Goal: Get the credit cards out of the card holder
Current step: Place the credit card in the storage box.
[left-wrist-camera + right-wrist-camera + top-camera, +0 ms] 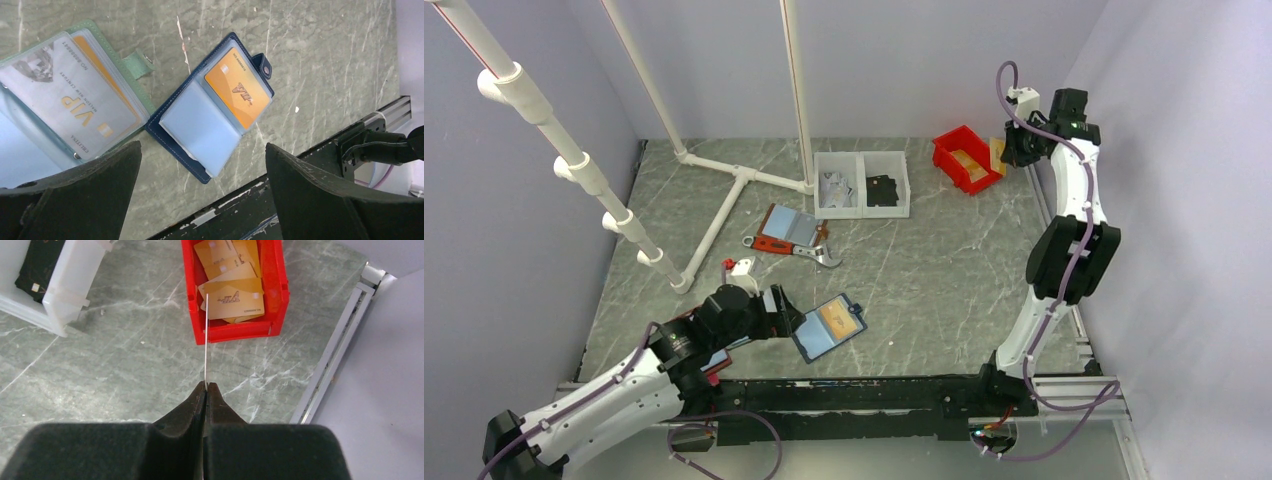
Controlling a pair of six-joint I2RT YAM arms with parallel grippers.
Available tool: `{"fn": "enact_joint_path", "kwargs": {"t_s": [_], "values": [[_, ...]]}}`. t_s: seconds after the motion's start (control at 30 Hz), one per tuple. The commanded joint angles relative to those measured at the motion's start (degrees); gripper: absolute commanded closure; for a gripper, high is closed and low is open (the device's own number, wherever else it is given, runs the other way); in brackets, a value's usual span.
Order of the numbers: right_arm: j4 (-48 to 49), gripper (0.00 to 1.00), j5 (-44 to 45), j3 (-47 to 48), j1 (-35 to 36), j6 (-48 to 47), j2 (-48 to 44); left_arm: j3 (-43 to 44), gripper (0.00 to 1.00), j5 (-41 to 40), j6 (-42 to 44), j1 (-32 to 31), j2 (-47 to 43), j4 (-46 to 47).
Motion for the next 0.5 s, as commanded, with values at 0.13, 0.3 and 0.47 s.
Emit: {"fn": "enact_joint_path", "kwargs": {"t_s": [0.13,0.3,0.47], "values": [[-3.3,1.0,1.3,9.4,-0.4,0.1,5.0,1.7,0.01,-2.3,3.5,0.3,-1.1,2.1],[-3.9,1.0,0.1,12.3,-0.3,0.9,8.1,1.0,0.01,-3.4,3.1,0.3,-3.6,1.3],[-4.3,1.0,-0.3,15.3,-0.1,1.9,11.4,-0.2,0.01,-4.4,2.9,0.3,-6.0,1.4]]}}
